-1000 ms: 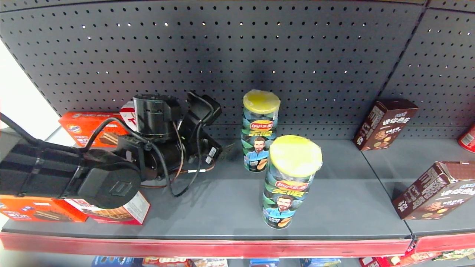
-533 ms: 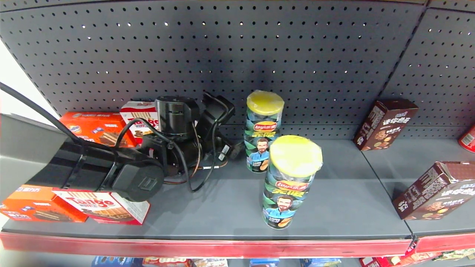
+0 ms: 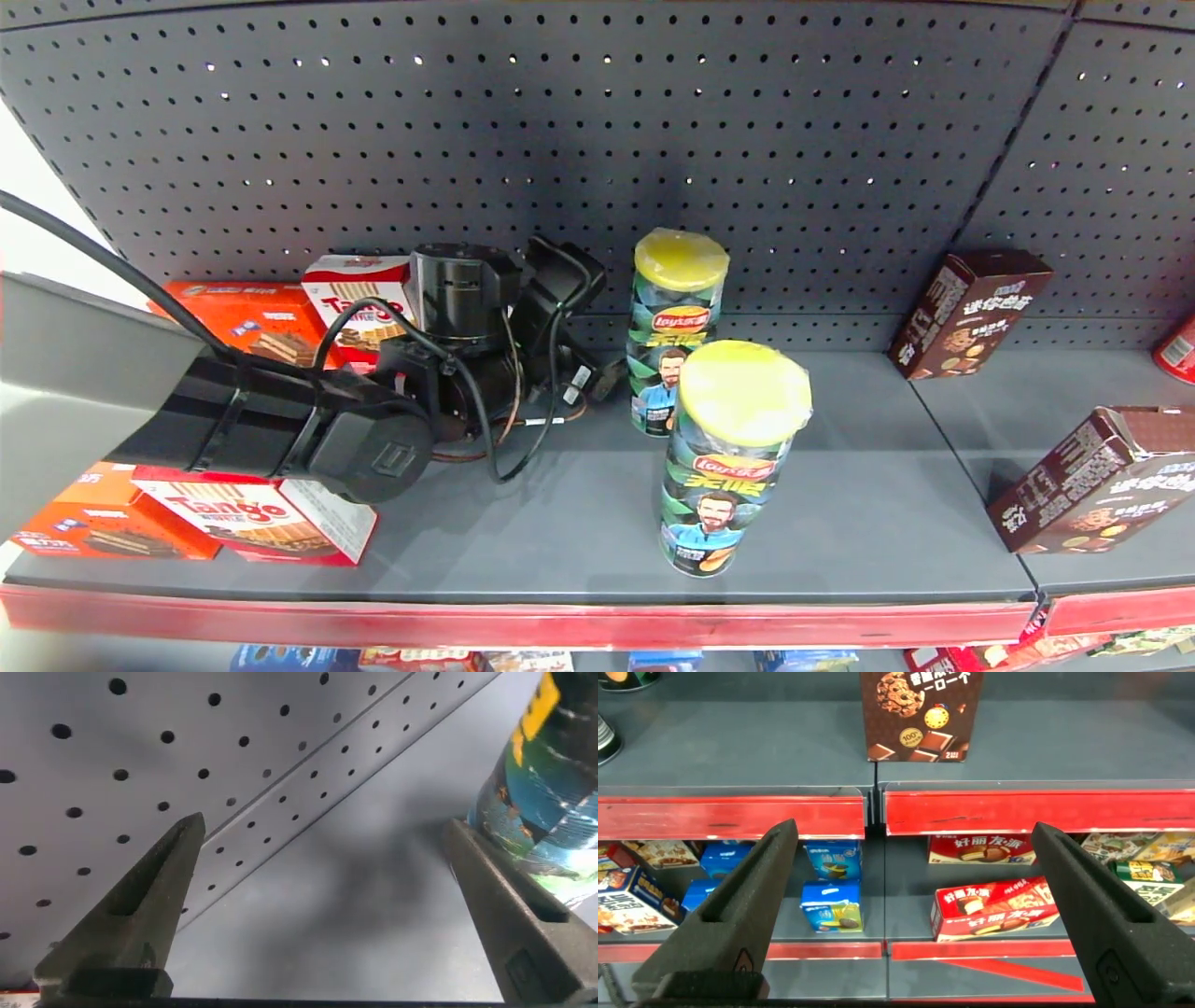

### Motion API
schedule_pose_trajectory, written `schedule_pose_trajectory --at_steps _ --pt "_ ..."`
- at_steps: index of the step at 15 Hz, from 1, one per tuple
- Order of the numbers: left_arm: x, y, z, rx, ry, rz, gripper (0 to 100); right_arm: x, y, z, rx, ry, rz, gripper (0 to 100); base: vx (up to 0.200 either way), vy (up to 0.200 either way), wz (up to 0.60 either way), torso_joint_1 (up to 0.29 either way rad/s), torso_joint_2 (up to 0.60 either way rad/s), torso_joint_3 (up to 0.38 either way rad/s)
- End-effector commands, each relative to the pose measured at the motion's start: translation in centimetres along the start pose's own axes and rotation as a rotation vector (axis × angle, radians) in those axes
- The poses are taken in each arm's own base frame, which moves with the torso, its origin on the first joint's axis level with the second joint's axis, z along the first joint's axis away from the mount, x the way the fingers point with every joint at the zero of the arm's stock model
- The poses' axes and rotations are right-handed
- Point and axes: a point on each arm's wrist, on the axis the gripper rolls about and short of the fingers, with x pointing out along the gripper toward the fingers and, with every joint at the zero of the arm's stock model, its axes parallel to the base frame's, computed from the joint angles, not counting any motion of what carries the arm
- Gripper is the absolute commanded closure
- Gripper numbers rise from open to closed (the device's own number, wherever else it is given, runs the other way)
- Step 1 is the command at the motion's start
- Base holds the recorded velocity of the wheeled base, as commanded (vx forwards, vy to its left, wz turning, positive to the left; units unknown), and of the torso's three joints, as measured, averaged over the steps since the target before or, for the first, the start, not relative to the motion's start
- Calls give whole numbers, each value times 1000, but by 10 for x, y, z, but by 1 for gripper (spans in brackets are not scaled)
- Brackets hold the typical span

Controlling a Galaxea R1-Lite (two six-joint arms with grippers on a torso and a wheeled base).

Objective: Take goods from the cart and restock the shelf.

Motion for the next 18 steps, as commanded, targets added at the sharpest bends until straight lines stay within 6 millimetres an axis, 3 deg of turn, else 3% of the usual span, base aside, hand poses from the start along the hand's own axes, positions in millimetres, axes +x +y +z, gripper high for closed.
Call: schedule_pose_trajectory --at_steps 1,12,16,18 --pt "2 -1 -2 0 4 -2 0 0 0 0 0 1 0 0 0 0 0 0 0 0" --pt "-2 1 1 0 3 13 0 0 0 0 0 1 0 0 0 0 0 0 0 0" --pt "-31 16 23 -6 -43 80 0 0 0 0 0 1 0 0 0 0 0 0 0 0" --pt "-58 23 33 -9 -66 111 0 0 0 0 0 1 0 0 0 0 0 0 0 0"
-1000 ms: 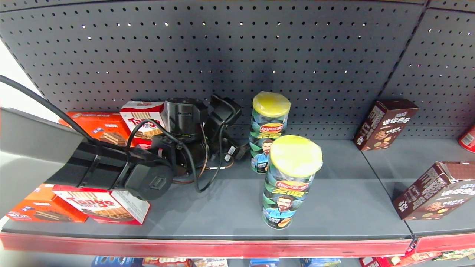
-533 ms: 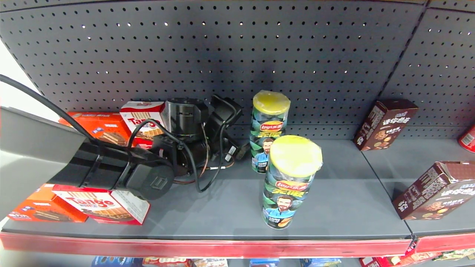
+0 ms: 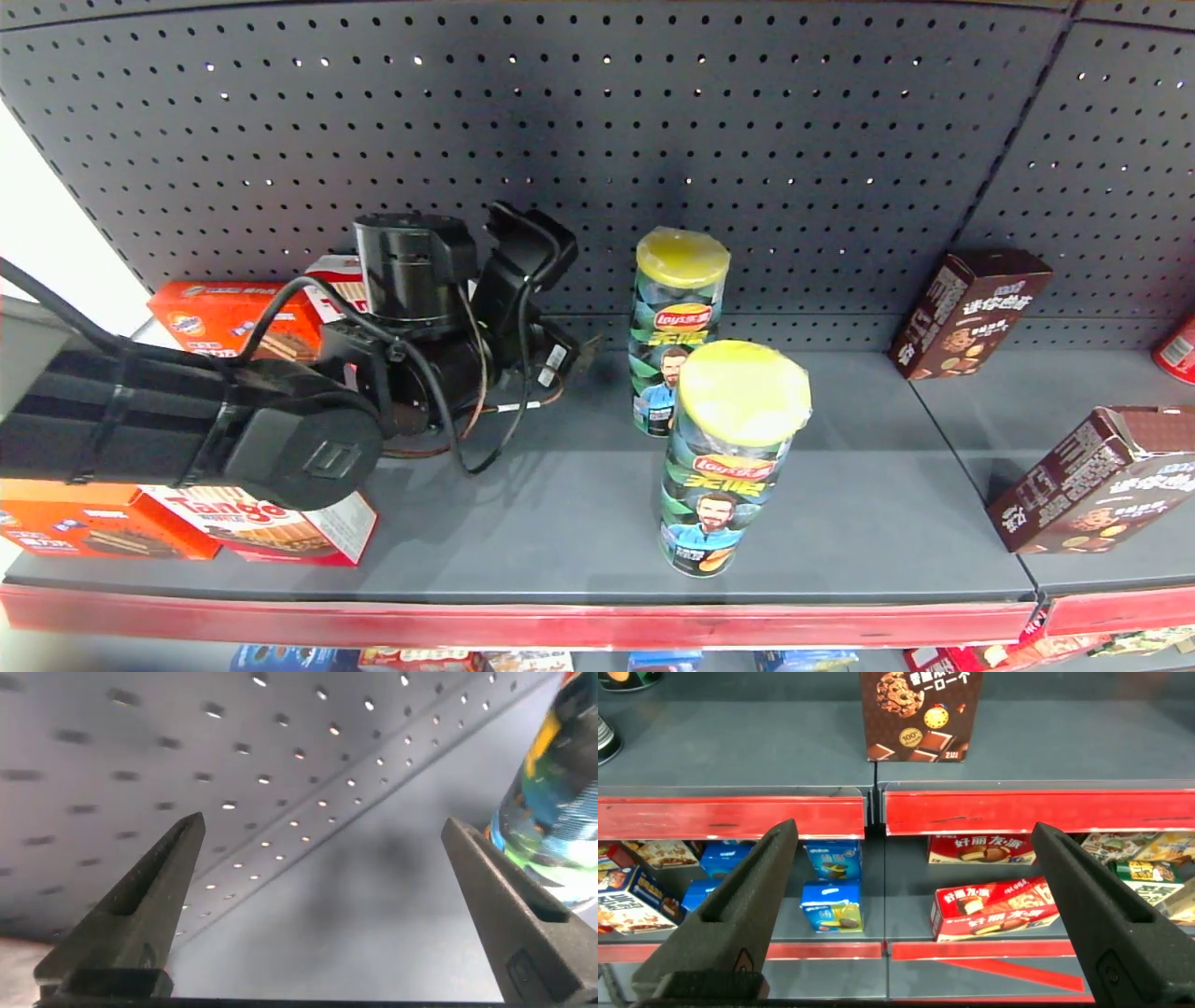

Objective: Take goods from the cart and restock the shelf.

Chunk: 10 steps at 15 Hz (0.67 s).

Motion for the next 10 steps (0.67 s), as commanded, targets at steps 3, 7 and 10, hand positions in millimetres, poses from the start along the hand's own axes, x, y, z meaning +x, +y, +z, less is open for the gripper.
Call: schedule_pose_trajectory --at_steps 3,7,10 --pt "-71 27 37 -23 -107 109 0 0 0 0 0 1 1 0 0 0 0 0 0 0" --pt "-129 38 38 -35 -143 140 0 0 0 0 0 1 1 0 0 0 0 0 0 0" --pt "-149 42 10 -66 -81 170 0 0 0 0 2 1 -1 0 0 0 0 0 0 0"
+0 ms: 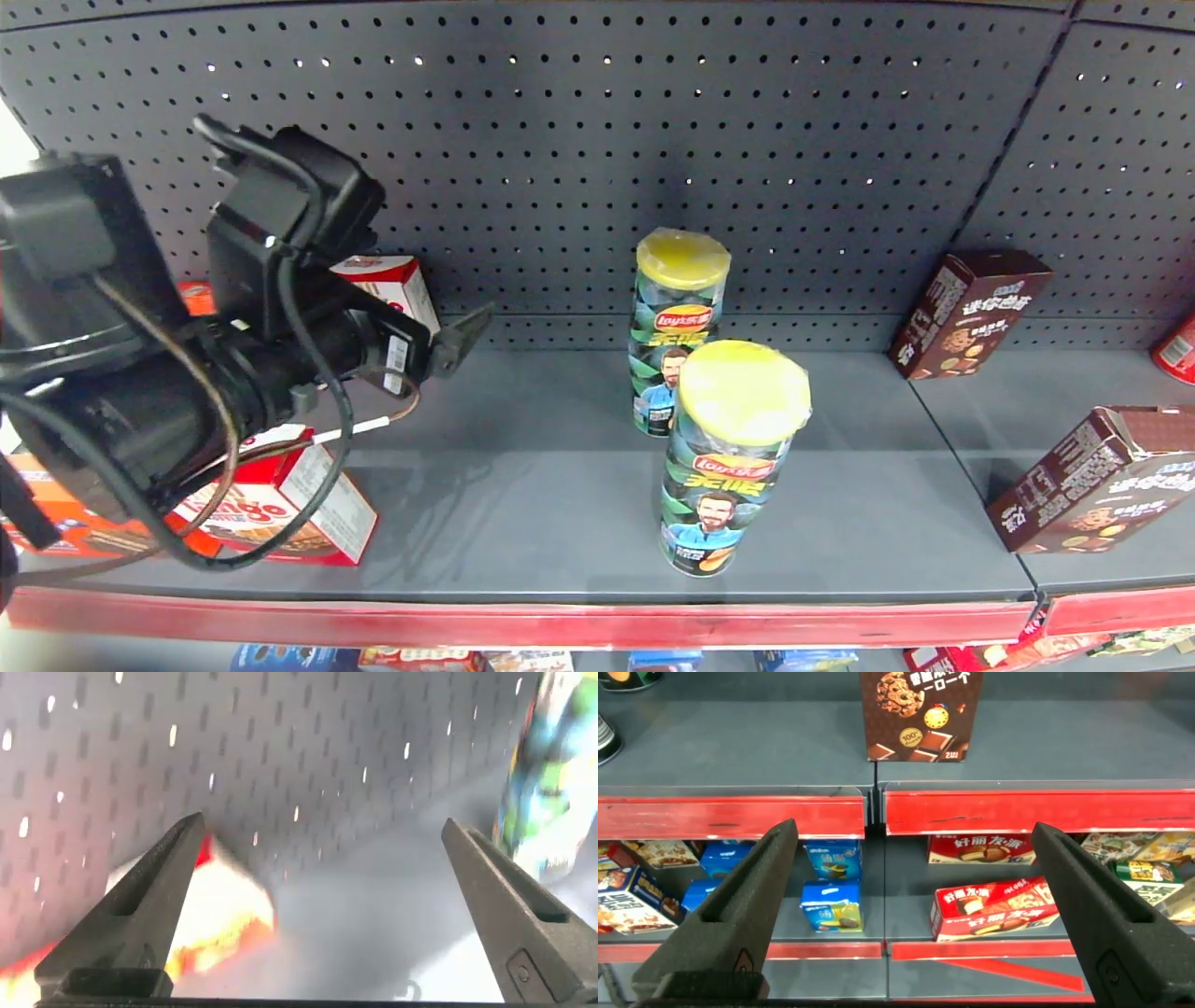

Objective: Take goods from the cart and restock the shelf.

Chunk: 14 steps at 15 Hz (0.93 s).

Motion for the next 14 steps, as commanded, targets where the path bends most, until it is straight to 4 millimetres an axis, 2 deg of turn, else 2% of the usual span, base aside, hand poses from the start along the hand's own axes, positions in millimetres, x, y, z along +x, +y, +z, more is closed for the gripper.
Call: schedule_pose_trajectory --at_steps 1,3,4,5,6,7,9,10,12,13,14 --pt "-26 11 -5 -48 -22 42 0 0 0 0 15 -1 -10 0 0 0 0 0 0 0" --pt "-27 13 -2 -73 -55 54 0 -2 0 7 18 -24 7 0 0 0 0 0 0 0" --pt "-28 12 -5 -78 -43 51 0 -5 0 65 47 -73 43 0 0 0 0 0 0 0" --pt "-29 11 -8 -99 -38 48 0 11 1 100 108 0 61 0 0 0 0 0 0 0" --pt "-31 10 -12 -104 -42 48 0 17 1 120 122 -2 129 0 0 0 0 0 0 0" --pt "-31 10 -12 -104 -42 48 0 17 1 120 122 -2 129 0 0 0 0 0 0 0" --pt "-32 10 -13 -105 -51 53 0 59 10 162 71 85 292 0 0 0 0 0 0 0" --pt "-32 10 -12 -105 -57 55 0 83 17 172 3 117 326 0 0 0 0 0 0 0" --pt "-30 10 -13 -104 -59 57 0 125 32 177 -89 175 393 0 0 0 0 0 0 0" --pt "-30 10 -13 -104 -59 57 0 125 32 177 -89 175 393 0 0 0 0 0 0 0" --pt "-29 10 -14 -103 -54 57 0 164 46 176 -166 189 435 0 0 0 0 0 0 0"
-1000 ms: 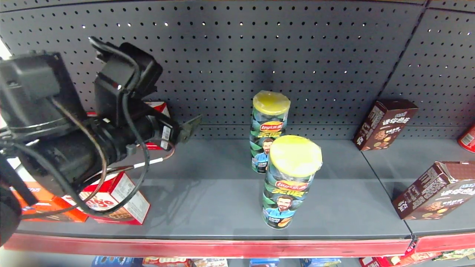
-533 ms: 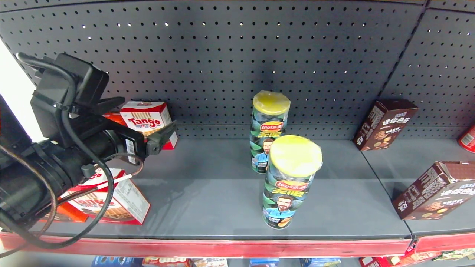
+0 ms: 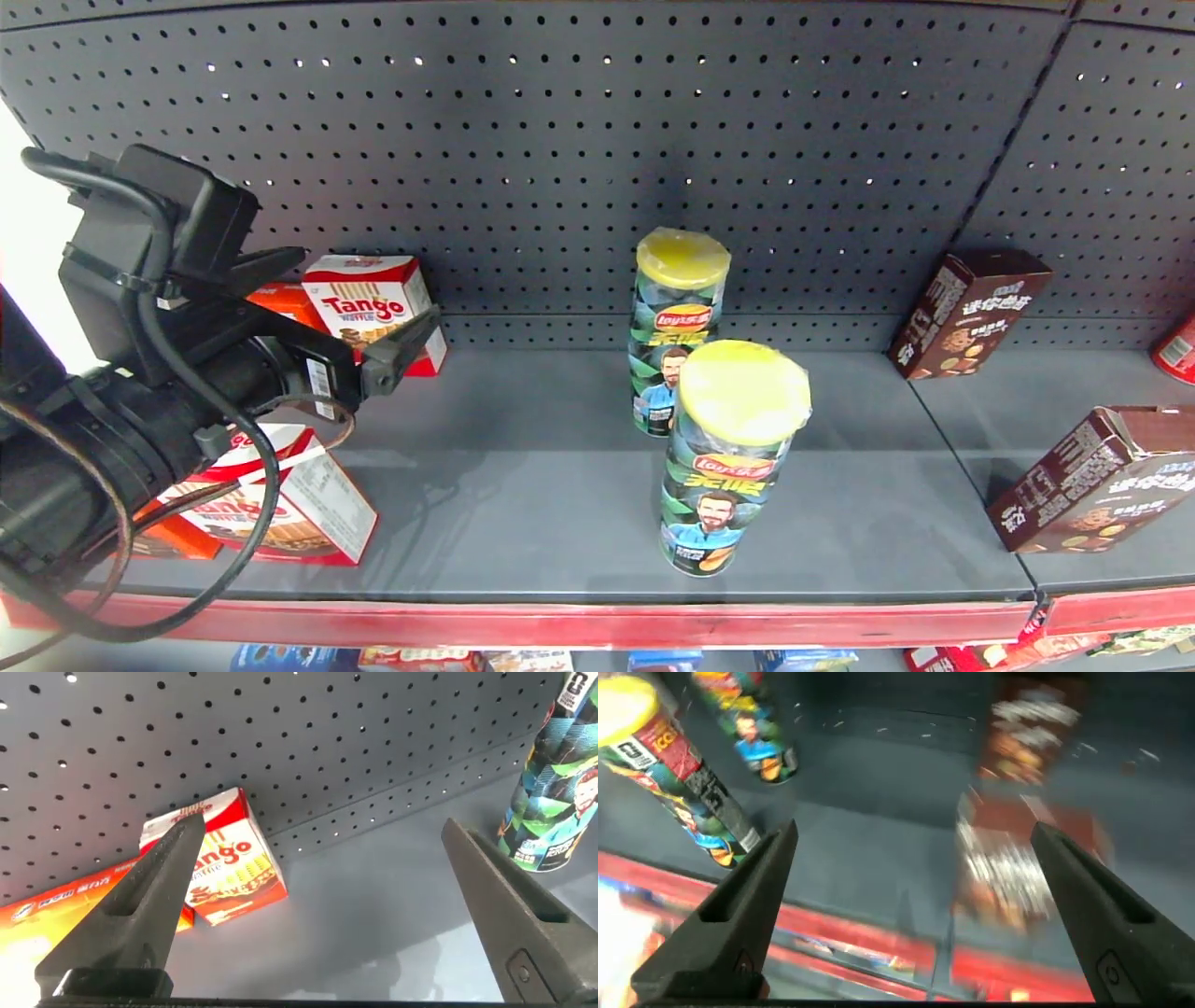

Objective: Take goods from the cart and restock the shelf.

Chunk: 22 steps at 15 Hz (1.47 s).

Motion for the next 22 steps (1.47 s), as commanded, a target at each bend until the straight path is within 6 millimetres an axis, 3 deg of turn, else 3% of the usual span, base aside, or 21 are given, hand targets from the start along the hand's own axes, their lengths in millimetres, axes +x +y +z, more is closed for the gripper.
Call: schedule_pose_trajectory --at_steps 1,4,12,22 --pt "2 -1 -3 1 9 -1 0 97 5 9 -116 133 137 0 0 0 0 0 0 0" --pt "6 7 -7 9 30 37 0 123 26 3 -159 176 248 0 0 0 0 0 0 0" --pt "9 7 -8 9 26 35 0 151 62 -21 -212 287 398 0 0 0 0 0 0 0" --pt "10 7 -8 10 25 36 0 176 78 -32 -230 327 418 0 0 0 0 0 0 0"
